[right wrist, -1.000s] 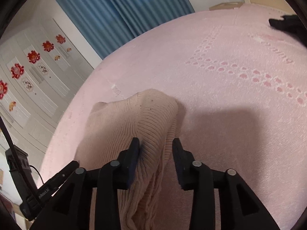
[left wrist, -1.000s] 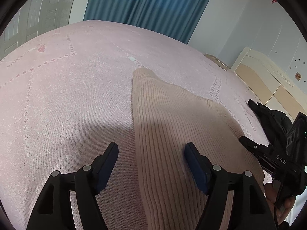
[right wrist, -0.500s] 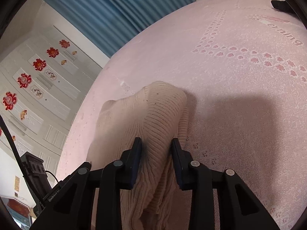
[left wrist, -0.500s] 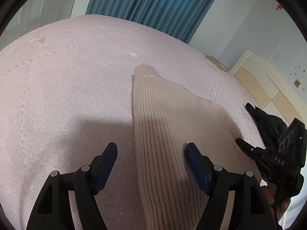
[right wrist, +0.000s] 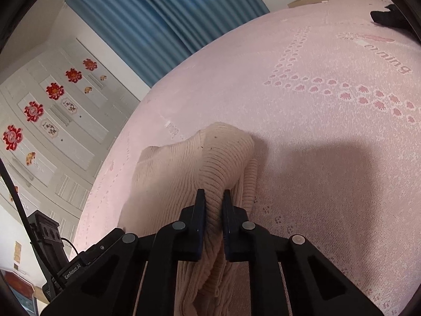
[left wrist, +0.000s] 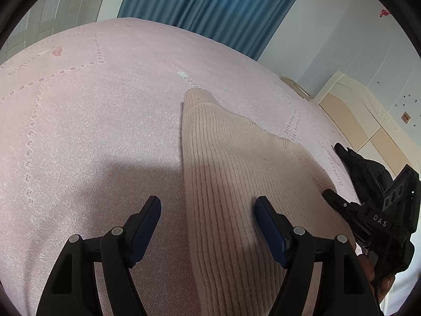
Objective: Fold small clothes
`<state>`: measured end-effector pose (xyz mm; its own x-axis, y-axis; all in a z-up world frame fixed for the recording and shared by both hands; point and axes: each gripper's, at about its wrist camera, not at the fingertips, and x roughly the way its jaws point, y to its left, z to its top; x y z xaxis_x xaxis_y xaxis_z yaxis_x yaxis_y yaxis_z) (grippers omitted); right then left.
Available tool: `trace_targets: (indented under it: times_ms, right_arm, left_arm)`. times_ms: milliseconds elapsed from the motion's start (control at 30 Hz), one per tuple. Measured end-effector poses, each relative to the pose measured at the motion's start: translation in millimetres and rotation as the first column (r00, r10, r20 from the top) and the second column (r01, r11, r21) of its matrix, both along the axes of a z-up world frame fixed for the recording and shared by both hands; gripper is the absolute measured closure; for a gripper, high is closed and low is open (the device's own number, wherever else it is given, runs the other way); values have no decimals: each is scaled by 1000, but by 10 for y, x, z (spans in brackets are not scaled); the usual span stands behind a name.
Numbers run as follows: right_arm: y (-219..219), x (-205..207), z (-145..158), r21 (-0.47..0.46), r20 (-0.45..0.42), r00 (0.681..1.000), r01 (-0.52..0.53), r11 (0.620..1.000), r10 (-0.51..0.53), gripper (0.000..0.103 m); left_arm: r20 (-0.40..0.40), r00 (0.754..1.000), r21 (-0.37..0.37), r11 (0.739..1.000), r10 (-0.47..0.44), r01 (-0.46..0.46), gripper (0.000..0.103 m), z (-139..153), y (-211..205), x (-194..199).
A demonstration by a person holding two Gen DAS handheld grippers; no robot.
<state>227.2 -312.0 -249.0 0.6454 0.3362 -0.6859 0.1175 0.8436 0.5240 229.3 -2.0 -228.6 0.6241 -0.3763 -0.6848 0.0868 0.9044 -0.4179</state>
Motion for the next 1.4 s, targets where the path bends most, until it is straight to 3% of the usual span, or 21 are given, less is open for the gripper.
trace_targets:
  times_ms: [600,800,1400]
  right_arm:
    - [-63,-44,1,-15,10,999,31,999,-31,92]
    - [-93,-77,65,-8,49,998,43,999,-43,93]
    - [-52,-52,1,-43,23,998,54,998,-54,93]
  left_arm:
    - [1,1000,-14,1000,-4,4,31,-10,-12,-12]
    - [27,999,-21,1000,-22,22,31,34,-12,-47]
    - [32,998,-34,998,-47,48,31,47,-34,-32]
